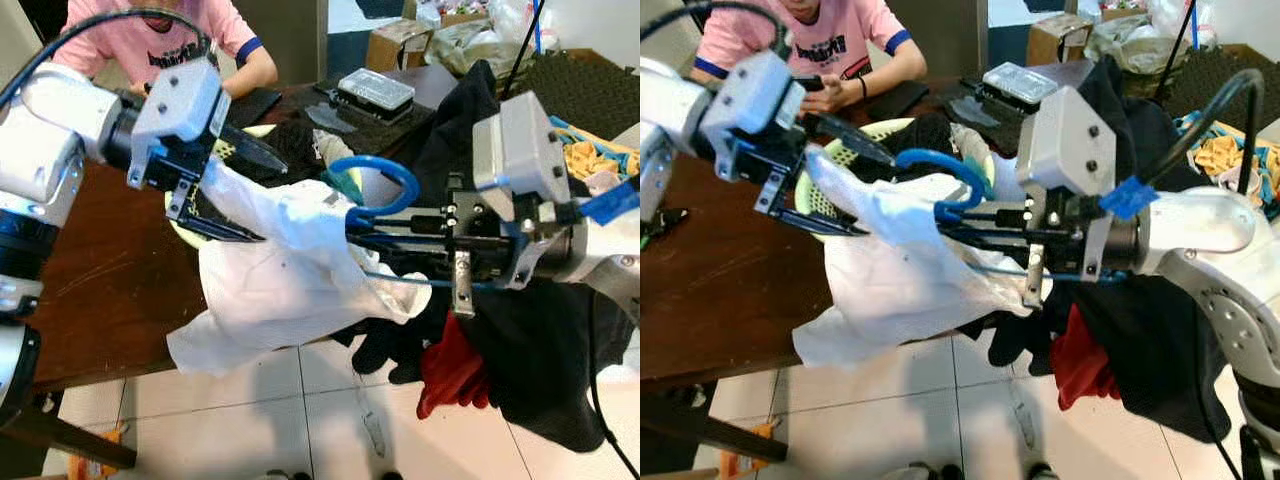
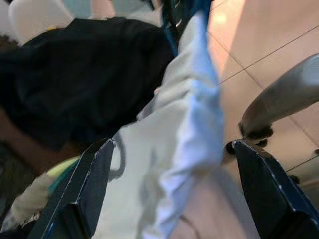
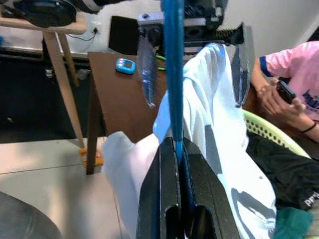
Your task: Hang hanger
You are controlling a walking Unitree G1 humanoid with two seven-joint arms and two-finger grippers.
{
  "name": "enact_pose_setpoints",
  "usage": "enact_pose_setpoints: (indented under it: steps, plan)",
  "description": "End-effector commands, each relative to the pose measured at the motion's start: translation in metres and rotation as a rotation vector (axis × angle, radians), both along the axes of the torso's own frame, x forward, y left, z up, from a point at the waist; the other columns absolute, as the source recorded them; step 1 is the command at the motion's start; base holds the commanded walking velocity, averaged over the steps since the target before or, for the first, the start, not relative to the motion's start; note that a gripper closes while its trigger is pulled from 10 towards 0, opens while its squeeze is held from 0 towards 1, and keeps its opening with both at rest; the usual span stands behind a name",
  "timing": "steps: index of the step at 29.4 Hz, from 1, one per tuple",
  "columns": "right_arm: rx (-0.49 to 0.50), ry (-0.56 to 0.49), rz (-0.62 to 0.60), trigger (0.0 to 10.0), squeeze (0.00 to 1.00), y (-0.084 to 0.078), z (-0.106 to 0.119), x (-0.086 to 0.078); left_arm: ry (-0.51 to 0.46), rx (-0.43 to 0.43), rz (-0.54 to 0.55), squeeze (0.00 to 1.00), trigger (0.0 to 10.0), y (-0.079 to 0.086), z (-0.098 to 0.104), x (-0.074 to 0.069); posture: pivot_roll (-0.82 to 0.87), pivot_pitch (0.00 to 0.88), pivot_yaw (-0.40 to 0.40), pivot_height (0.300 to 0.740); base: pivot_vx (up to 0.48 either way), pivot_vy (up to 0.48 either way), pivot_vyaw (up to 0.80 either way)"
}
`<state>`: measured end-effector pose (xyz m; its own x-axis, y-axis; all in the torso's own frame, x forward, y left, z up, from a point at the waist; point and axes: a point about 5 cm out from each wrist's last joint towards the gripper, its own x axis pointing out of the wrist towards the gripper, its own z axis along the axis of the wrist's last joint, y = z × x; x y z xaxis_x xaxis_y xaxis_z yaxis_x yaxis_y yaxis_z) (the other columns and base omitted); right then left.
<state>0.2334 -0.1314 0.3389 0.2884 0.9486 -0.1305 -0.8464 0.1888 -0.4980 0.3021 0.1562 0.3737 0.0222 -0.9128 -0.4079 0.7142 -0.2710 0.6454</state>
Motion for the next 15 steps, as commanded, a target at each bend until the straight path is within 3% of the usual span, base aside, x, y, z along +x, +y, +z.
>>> enact_pose_setpoints:
  steps: [1,4,5,6,7,8,9,10,15]
  plan:
    - [-0.017,-0.014,0.041,10.0,0.0,0.004,-0.001,-0.005,0.002,0.048,-0.006,0.0,10.0,0.003,0.003,-0.005,0.06,0.171,0.085,0.74,0.0,0.0,0.0]
    - [-0.018,-0.012,0.048,10.0,0.0,0.004,-0.001,-0.005,0.011,0.076,-0.006,0.0,10.0,0.002,-0.001,-0.006,0.06,0.17,0.084,0.74,0.0,0.0,0.0]
    - [-0.018,-0.012,0.052,10.0,0.0,0.004,-0.001,-0.005,0.023,0.09,-0.01,0.0,9.3,0.002,-0.004,-0.006,0.06,0.17,0.084,0.74,0.0,0.0,0.0]
    - [-0.018,-0.012,0.052,10.0,0.0,0.004,-0.001,-0.005,0.023,0.09,-0.01,0.0,9.3,0.002,-0.004,-0.006,0.06,0.17,0.084,0.74,0.0,0.0,0.0]
    - [-0.017,-0.015,0.056,10.0,0.0,0.004,-0.001,-0.006,0.036,0.112,-0.011,0.0,5.0,0.002,-0.008,-0.007,0.05,0.17,0.085,0.74,0.0,0.0,0.0]
    - [-0.014,-0.018,0.06,10.0,0.0,0.005,0.0,-0.006,0.05,0.142,-0.01,0.0,2.1,0.002,-0.014,-0.007,0.05,0.171,0.084,0.74,0.0,0.0,0.0]
    - [-0.014,-0.018,0.06,10.0,0.0,0.005,0.0,-0.006,0.05,0.142,-0.01,0.0,2.1,0.002,-0.014,-0.007,0.05,0.171,0.084,0.74,0.0,0.0,0.0]
    - [-0.011,-0.022,0.066,10.0,0.0,0.005,0.001,-0.007,0.058,0.182,0.002,0.0,0.0,0.004,-0.022,-0.007,0.05,0.171,0.084,0.74,0.0,0.0,0.0]
    - [-0.01,-0.025,0.069,10.0,0.0,0.006,0.003,-0.008,0.057,0.2,0.023,0.0,0.0,0.007,-0.026,-0.004,0.05,0.171,0.084,0.74,0.0,0.0,0.0]
